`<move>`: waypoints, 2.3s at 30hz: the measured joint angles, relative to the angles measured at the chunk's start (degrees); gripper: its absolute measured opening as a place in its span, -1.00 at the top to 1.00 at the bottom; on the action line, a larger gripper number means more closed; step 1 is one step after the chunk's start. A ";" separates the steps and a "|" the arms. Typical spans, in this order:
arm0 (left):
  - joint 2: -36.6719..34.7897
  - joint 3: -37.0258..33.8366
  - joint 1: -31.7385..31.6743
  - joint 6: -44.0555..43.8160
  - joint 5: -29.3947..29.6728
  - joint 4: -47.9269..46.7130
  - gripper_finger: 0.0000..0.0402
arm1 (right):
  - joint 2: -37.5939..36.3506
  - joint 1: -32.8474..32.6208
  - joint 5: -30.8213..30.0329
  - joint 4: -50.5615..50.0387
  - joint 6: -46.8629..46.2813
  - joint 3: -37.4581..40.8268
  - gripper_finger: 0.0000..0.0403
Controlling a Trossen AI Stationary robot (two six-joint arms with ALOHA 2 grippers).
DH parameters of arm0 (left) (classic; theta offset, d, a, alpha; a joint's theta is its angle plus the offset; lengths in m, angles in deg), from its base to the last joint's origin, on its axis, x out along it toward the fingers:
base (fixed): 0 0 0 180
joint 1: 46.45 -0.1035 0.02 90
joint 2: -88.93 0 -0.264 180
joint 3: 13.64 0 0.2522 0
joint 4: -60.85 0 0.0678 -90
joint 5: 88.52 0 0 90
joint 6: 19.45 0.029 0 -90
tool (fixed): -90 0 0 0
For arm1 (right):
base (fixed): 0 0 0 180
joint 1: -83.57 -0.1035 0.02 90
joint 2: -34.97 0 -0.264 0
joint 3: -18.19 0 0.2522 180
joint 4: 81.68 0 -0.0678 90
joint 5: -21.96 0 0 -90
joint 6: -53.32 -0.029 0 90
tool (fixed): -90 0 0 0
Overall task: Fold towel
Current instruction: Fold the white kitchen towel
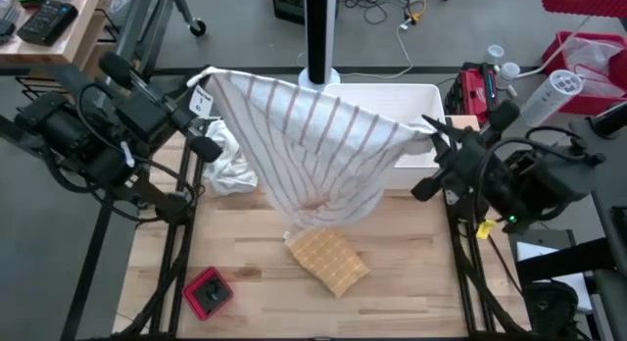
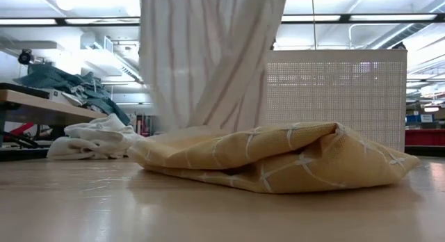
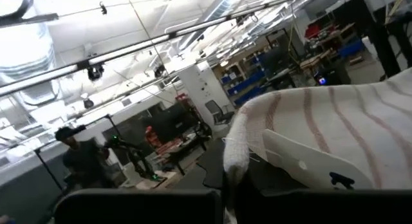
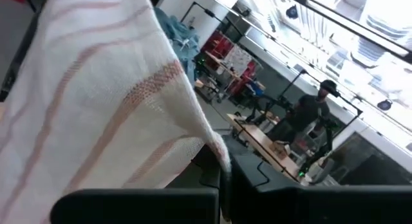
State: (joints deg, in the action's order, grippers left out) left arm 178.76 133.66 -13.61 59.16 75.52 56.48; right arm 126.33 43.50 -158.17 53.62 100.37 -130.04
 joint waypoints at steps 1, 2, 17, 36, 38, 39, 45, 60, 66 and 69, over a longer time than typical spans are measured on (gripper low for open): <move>-0.03 0.00 -0.09 0.25 -0.08 0.00 1.00 | -0.01 -0.01 0.02 -0.11 0.17 0.00 1.00; -0.03 -0.02 -0.42 1.11 -0.67 -0.10 1.00 | 0.02 -0.01 0.07 -0.29 0.54 0.00 1.00; -2.40 -0.07 -12.61 9.12 -2.60 0.96 1.00 | -3.09 13.25 1.00 -3.61 1.00 -0.34 1.00; -5.10 -0.17 -18.13 0.01 0.49 -4.34 1.00 | -8.01 20.18 19.85 -9.34 -9.44 -0.26 1.00; -5.10 -0.17 -17.15 -2.63 1.66 -7.54 1.00 | -8.01 18.68 19.62 -15.25 -15.61 -0.26 1.00; -5.09 -0.19 -16.57 -3.48 2.02 -9.00 1.00 | -8.01 18.01 19.49 -18.41 -18.85 -0.26 1.00; -4.87 -2.13 -13.63 -10.71 4.29 -14.71 1.00 | -7.83 13.11 19.49 -34.93 -38.56 -0.26 1.00; -6.29 -15.64 0.79 -49.16 10.48 -36.60 1.00 | -5.56 -3.43 26.31 -48.42 -66.89 0.33 1.00; -6.43 -23.22 14.19 -57.89 15.97 -36.34 1.00 | -2.35 -10.85 30.51 -59.27 -85.95 0.38 1.00; -6.43 -25.89 20.68 -64.01 15.98 -34.79 1.00 | -0.06 -14.43 34.29 -57.68 -88.54 1.11 1.00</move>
State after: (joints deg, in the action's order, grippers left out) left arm 172.32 107.77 7.07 -4.85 91.50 21.69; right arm 126.27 29.06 -123.88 -4.07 11.83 -128.93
